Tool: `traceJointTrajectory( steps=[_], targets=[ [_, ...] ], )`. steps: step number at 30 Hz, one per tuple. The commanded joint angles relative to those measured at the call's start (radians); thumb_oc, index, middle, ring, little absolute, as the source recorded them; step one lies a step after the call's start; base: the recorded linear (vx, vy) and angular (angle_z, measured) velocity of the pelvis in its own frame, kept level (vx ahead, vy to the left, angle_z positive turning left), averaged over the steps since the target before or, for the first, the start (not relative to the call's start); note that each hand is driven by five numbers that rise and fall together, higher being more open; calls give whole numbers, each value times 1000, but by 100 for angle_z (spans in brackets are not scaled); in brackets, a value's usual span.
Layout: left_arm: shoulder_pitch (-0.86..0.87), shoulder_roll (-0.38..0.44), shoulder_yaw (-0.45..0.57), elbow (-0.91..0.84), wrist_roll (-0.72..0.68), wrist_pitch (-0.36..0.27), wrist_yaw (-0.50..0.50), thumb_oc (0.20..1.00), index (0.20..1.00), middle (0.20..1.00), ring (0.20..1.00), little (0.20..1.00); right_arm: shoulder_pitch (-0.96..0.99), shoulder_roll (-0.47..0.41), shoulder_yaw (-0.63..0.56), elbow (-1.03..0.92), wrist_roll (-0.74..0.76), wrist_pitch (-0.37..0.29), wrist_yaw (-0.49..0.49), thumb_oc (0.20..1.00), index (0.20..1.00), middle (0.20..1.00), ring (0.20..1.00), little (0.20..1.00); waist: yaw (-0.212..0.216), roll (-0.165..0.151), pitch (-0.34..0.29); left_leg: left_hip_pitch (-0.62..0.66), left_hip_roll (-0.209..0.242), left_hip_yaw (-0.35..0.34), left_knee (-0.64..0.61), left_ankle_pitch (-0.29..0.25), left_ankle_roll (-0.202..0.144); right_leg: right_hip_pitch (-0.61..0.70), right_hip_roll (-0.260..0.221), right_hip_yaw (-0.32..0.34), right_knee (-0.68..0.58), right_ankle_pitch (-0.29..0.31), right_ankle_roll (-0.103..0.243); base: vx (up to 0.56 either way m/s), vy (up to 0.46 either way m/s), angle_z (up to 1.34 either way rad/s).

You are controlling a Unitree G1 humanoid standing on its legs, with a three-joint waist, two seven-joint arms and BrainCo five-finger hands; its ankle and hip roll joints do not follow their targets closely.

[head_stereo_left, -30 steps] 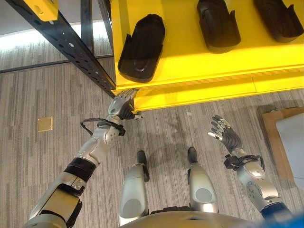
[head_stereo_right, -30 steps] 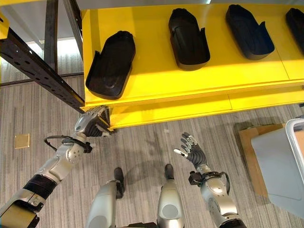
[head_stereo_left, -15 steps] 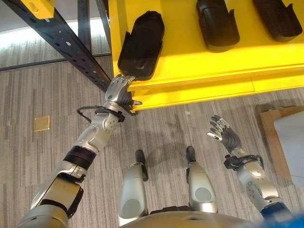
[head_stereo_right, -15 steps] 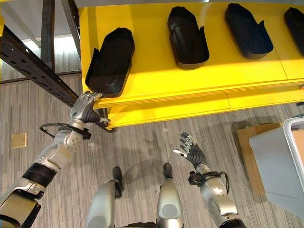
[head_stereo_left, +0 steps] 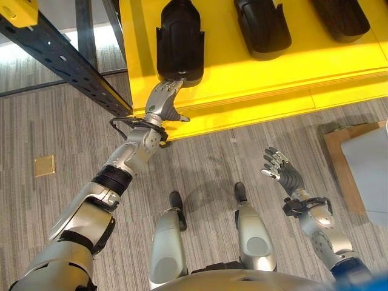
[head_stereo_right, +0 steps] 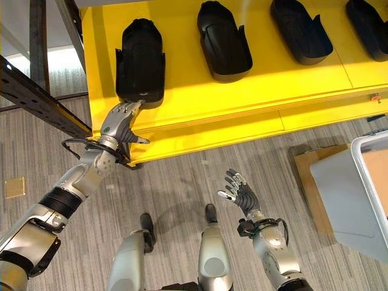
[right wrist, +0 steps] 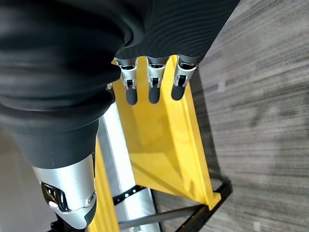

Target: Move parts from the plastic box to the shelf.

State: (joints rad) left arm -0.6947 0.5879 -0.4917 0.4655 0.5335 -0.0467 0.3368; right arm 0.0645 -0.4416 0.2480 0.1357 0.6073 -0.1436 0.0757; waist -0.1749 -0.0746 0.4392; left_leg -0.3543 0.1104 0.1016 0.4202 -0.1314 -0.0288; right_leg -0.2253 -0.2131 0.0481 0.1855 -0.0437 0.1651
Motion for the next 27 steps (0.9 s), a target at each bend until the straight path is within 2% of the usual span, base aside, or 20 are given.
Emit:
traceJointTrajectory(
  steps=[1,10,20,27],
  targets=[
    [0,-10,23,5,-15,-20,38,1000,1000,1000,1000,1000,25,-45,-17,-56,24,-30,10,1000,1000,1000,1000,1000,12,-5,-69,-59,64,-95,2,49,-64,54,-42,-7,65,-138,-22,-5,-7,-3],
    [-4,-27,35,-1,-60,-20,42,1000,1000,1000,1000,1000,27,-45,-10,-55,30,-25,9,1000,1000,1000,1000,1000,8,-8,-73,-62,66,-98,7,48,-64,45,-36,-3,79,-142,-26,0,0,0],
    [87,-31,60,-122,-89,-53,3,1000,1000,1000,1000,1000,25,-41,-18,-54,25,-24,2,1000,1000,1000,1000,1000,17,-5,-70,-61,62,-99,6,47,-63,46,-36,-5,83,-145,-29,0,0,0],
    [87,-42,51,-133,-99,-53,-5,1000,1000,1000,1000,1000,22,-39,-14,-55,28,-23,-1,1000,1000,1000,1000,1000,17,-6,-67,-63,62,-100,10,44,-62,41,-35,-2,90,-148,-31,0,0,0]
  ],
)
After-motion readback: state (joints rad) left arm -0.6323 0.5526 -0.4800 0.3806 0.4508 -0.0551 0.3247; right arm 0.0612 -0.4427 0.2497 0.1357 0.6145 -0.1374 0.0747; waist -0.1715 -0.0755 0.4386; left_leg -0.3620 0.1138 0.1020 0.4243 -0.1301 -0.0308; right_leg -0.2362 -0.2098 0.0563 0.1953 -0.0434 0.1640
